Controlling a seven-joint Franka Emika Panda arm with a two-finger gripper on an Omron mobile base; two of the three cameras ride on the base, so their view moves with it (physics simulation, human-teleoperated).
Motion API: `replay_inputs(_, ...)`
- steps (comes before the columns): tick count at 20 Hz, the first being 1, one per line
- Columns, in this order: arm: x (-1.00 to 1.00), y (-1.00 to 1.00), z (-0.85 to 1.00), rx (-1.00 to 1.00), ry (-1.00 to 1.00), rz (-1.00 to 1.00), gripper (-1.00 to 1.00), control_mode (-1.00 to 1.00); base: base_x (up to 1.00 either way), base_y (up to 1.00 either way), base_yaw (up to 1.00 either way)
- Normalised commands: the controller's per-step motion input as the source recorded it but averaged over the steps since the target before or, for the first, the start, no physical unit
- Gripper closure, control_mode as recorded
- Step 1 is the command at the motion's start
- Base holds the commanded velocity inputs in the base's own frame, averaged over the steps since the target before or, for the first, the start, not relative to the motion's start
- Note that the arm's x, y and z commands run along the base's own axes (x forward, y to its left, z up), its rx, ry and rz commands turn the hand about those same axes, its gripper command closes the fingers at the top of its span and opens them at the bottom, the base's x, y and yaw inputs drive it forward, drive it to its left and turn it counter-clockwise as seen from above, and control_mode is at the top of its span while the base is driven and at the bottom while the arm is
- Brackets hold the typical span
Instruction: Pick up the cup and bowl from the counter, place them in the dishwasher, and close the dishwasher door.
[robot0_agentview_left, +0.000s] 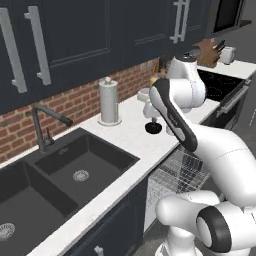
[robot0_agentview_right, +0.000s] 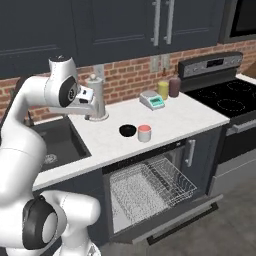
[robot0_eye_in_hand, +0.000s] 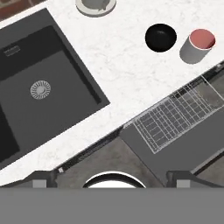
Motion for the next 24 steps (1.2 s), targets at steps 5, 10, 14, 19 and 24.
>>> replay_inputs(5, 0.00, 0.00, 0.00, 0.00, 0.00, 0.00, -1.00, 1.00, 0.10, 0.00, -0.53)
replay_inputs(10, 0.00, 0.00, 0.00, 0.00, 0.00, 0.00, -1.00, 1.00, 0.13, 0.04, -0.45)
replay_inputs(14, 0.00, 0.00, 0.00, 0.00, 0.00, 0.00, -1.00, 1.00, 0.16, 0.10, -0.34)
replay_inputs(19, 0.00, 0.00, 0.00, 0.00, 0.00, 0.00, -1.00, 1.00, 0.13, 0.12, -0.25)
replay_inputs(24, 0.00, 0.00, 0.00, 0.00, 0.00, 0.00, -1.00, 1.00, 0.06, 0.21, -0.17)
